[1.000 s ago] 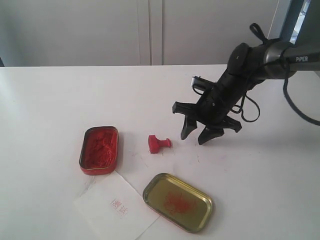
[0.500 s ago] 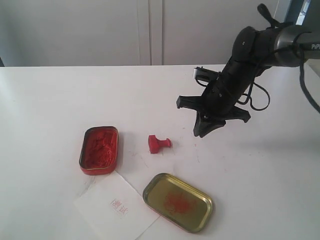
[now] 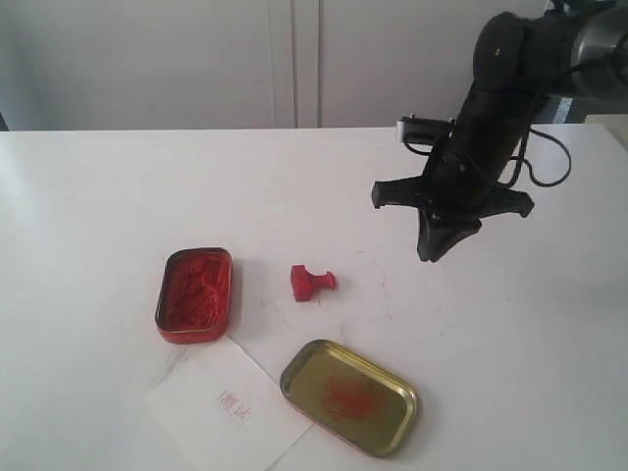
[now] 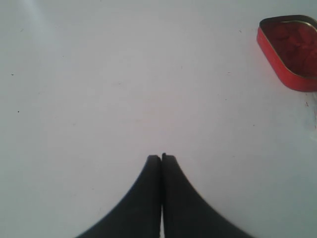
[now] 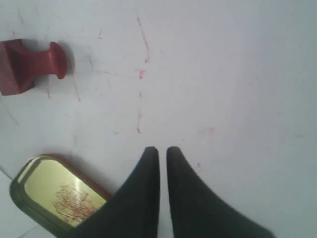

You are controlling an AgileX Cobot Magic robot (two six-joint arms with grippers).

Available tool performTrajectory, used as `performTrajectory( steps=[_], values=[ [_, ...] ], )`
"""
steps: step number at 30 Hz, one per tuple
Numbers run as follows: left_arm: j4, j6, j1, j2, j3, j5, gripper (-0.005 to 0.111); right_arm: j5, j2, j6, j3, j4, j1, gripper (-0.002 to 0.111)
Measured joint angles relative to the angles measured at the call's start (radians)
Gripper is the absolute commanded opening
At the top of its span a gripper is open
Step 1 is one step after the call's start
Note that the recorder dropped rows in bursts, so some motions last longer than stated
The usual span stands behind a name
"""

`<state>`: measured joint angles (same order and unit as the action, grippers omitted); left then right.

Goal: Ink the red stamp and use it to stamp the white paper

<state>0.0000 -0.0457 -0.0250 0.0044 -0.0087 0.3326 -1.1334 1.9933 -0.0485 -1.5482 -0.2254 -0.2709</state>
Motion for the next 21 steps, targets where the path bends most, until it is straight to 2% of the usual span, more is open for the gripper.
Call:
performTrajectory(
  steps=[6,12,21],
  values=[
    [0.0,0.0,0.0,0.0,0.0,0.0,0.0,-0.006,-0.057,-0.019,0.056,0.046,0.015,0.0],
    [0.0,0.0,0.0,0.0,0.0,0.0,0.0,0.047,-0.188,-0.023,0.213,0.057,0.123,0.0],
    [0.0,0.0,0.0,0.0,0.0,0.0,0.0,0.1,-0.349,-0.023,0.329,0.087,0.248,0.0]
  ],
)
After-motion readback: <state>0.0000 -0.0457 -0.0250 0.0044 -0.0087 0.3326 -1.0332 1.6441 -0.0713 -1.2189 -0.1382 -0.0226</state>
